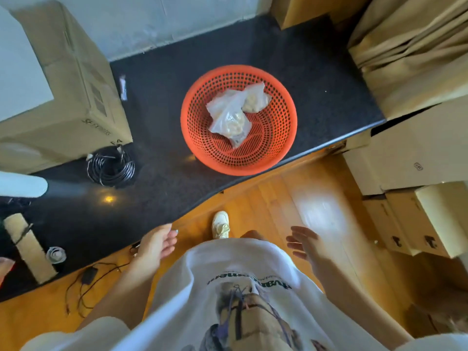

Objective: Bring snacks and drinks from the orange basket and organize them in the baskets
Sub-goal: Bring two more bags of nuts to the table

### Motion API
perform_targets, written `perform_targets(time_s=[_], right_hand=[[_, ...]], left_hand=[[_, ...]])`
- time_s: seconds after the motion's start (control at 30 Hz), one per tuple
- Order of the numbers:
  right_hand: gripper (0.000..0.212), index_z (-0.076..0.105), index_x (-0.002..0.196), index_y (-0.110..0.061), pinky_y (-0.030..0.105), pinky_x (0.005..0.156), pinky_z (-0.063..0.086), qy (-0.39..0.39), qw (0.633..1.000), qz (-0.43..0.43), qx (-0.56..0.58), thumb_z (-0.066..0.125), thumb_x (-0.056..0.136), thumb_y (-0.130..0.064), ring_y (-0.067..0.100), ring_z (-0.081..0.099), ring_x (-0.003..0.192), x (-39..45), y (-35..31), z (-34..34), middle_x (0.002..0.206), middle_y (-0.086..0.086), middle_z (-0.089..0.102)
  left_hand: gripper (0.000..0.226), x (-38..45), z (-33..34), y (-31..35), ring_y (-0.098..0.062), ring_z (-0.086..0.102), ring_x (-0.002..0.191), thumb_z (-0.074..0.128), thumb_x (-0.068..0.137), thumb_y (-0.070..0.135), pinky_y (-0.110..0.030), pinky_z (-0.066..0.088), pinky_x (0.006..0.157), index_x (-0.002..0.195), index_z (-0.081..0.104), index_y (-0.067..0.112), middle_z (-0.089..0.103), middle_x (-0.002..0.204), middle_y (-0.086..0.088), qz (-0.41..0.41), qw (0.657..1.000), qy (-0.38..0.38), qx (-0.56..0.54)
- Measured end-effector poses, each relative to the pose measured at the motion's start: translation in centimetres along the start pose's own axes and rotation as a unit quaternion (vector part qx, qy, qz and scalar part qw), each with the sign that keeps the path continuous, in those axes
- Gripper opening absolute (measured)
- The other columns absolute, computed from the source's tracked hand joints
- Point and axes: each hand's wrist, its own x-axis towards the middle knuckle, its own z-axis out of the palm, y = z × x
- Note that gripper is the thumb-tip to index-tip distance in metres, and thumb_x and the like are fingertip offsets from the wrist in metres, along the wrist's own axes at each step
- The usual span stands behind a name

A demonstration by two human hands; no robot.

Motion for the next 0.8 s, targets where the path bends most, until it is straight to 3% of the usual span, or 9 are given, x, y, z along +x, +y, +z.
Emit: perform_targets(time_s=[0.07, 0.17, 0.27, 0.33, 0.47, 0.57, 0.63, 0.7, 0.8], right_hand=[[0.026, 0.056, 0.118, -0.005, 0.026, 0.061, 0.041, 0.010, 1.000, -0.008, 0.011, 0.047, 0.094, -0.007, 0.017, 0.057, 0.066, 0.6, -1.7, 0.1, 0.075, 0.004, 0.062], [0.029, 0.056, 0.118, -0.006, 0.026, 0.063, 0.045, 0.010, 0.998, -0.061, -0.011, 0.048, 0.091, -0.002, 0.012, 0.060, 0.066, 2.1, -5.8, 0.4, 0.080, 0.006, 0.062], [0.035, 0.055, 0.118, 0.001, 0.011, 0.056, 0.043, 0.015, 0.980, -0.180, -0.079, 0.050, 0.085, 0.010, -0.007, 0.057, 0.054, 5.3, -11.5, 1.2, 0.081, 0.011, 0.059], [0.034, 0.058, 0.113, 0.001, 0.005, 0.060, 0.041, 0.035, 0.954, -0.263, -0.140, 0.056, 0.081, 0.010, -0.006, 0.057, 0.064, 8.0, -15.5, 2.1, 0.087, 0.013, 0.060], [0.047, 0.057, 0.120, -0.009, 0.026, 0.087, 0.041, 0.088, 0.886, -0.376, -0.257, 0.065, 0.075, -0.002, 0.021, 0.055, 0.100, 13.9, -21.8, 4.5, 0.111, 0.011, 0.059], [0.061, 0.050, 0.127, -0.006, 0.024, 0.099, 0.032, 0.093, 0.831, -0.452, -0.311, 0.064, 0.069, 0.002, 0.028, 0.047, 0.119, 16.9, -25.0, 6.8, 0.125, 0.016, 0.050], [0.066, 0.046, 0.131, -0.004, 0.032, 0.105, 0.031, 0.091, 0.806, -0.488, -0.322, 0.064, 0.068, 0.001, 0.034, 0.042, 0.124, 18.7, -26.5, 8.1, 0.131, 0.018, 0.045], [0.075, 0.038, 0.139, -0.007, 0.039, 0.110, 0.028, 0.087, 0.787, -0.495, -0.358, 0.066, 0.069, -0.007, 0.035, 0.033, 0.132, 20.2, -27.4, 9.1, 0.143, 0.017, 0.036], [0.090, 0.024, 0.146, -0.019, 0.038, 0.114, 0.015, 0.093, 0.747, -0.495, -0.434, 0.069, 0.069, -0.018, 0.028, 0.019, 0.142, 22.3, -27.8, 10.4, 0.154, 0.006, 0.020]], left_hand=[[0.022, 1.3, 3.3, 4.2, -0.020, 0.059, 0.081, 0.043, 0.096, 0.013, -0.029, 0.047, 0.074, 0.115, 0.055, 0.015, 0.062, 0.089, -0.008, 0.033, 0.999, -0.024, -0.012], [0.022, 1.8, 8.3, 8.5, -0.019, 0.063, 0.084, 0.045, 0.096, 0.014, -0.029, 0.050, 0.074, 0.113, 0.058, 0.012, 0.065, 0.090, -0.006, 0.058, 0.992, -0.106, -0.027], [0.023, 2.8, 13.1, 12.0, -0.017, 0.065, 0.088, 0.047, 0.095, 0.014, -0.029, 0.051, 0.073, 0.115, 0.057, 0.013, 0.067, 0.093, -0.004, 0.072, 0.983, -0.162, -0.045], [0.027, 4.2, 16.1, 13.2, -0.016, 0.064, 0.094, 0.050, 0.093, 0.011, -0.028, 0.051, 0.071, 0.120, 0.054, 0.013, 0.066, 0.098, -0.004, 0.068, 0.980, -0.177, -0.068], [0.053, 8.1, 21.2, 14.4, -0.020, 0.052, 0.113, 0.058, 0.088, 0.007, -0.031, 0.050, 0.078, 0.137, 0.038, 0.012, 0.056, 0.117, -0.008, 0.037, 0.984, -0.146, -0.094], [0.065, 10.6, 23.7, 14.8, -0.015, 0.047, 0.115, 0.065, 0.082, 0.006, -0.034, 0.047, 0.089, 0.139, 0.037, 0.016, 0.048, 0.135, -0.006, 0.038, 0.991, -0.102, -0.081], [0.063, 11.9, 25.1, 14.9, -0.014, 0.049, 0.117, 0.069, 0.078, 0.003, -0.034, 0.043, 0.090, 0.133, 0.043, 0.018, 0.051, 0.134, 0.000, 0.056, 0.991, -0.078, -0.097], [0.061, 12.6, 25.9, 15.1, -0.014, 0.051, 0.119, 0.072, 0.075, 0.004, -0.034, 0.040, 0.091, 0.130, 0.048, 0.018, 0.056, 0.131, 0.002, 0.078, 0.989, -0.064, -0.106], [0.064, 13.4, 26.4, 15.1, -0.013, 0.046, 0.123, 0.075, 0.075, 0.012, -0.038, 0.035, 0.106, 0.132, 0.046, 0.021, 0.053, 0.133, 0.006, 0.093, 0.990, -0.058, -0.085]])
